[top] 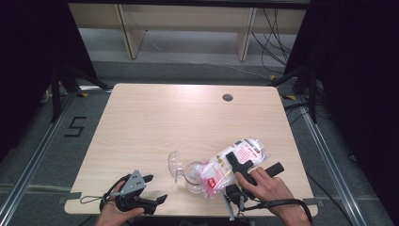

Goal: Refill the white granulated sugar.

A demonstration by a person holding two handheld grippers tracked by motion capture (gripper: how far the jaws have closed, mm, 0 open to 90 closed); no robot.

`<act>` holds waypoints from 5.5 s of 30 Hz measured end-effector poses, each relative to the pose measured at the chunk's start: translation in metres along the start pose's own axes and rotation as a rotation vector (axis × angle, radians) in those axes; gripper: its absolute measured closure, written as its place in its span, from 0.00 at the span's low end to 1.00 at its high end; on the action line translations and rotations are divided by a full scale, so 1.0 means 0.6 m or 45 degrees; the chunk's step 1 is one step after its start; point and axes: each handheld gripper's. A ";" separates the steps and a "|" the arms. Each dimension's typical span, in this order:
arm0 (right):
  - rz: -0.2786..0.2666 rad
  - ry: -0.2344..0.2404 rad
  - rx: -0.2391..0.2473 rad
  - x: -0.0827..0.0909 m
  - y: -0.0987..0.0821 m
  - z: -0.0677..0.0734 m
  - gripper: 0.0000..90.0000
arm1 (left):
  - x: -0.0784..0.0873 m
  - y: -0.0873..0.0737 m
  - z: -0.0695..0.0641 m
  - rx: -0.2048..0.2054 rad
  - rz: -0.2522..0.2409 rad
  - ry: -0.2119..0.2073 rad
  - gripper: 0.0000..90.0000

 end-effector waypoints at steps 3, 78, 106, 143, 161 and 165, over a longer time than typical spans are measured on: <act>-0.001 0.003 0.002 0.000 0.000 0.000 0.60 | 0.000 0.000 0.000 -0.006 0.004 0.002 0.17; 0.008 0.002 0.065 0.005 0.001 -0.004 0.61 | -0.002 -0.002 0.000 0.023 -0.023 -0.006 0.17; -0.011 -0.014 0.116 0.002 0.002 -0.008 0.61 | -0.004 -0.001 -0.001 0.021 -0.024 -0.012 0.18; 0.000 -0.013 0.099 0.008 -0.005 -0.009 0.62 | -0.006 -0.001 -0.001 0.034 -0.033 -0.018 0.18; 0.013 0.014 0.122 0.010 -0.004 -0.012 0.62 | -0.005 -0.001 0.000 0.028 -0.027 -0.017 0.18; 0.013 0.011 0.120 0.010 -0.003 -0.014 0.62 | -0.006 -0.002 -0.001 0.030 -0.036 -0.016 0.18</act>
Point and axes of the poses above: each handheld gripper's, and its own axes: x roughly backward along the jaws, y roughly out of its top, z roughly to its left, and after that the axes turned 1 degree about z, right-handed
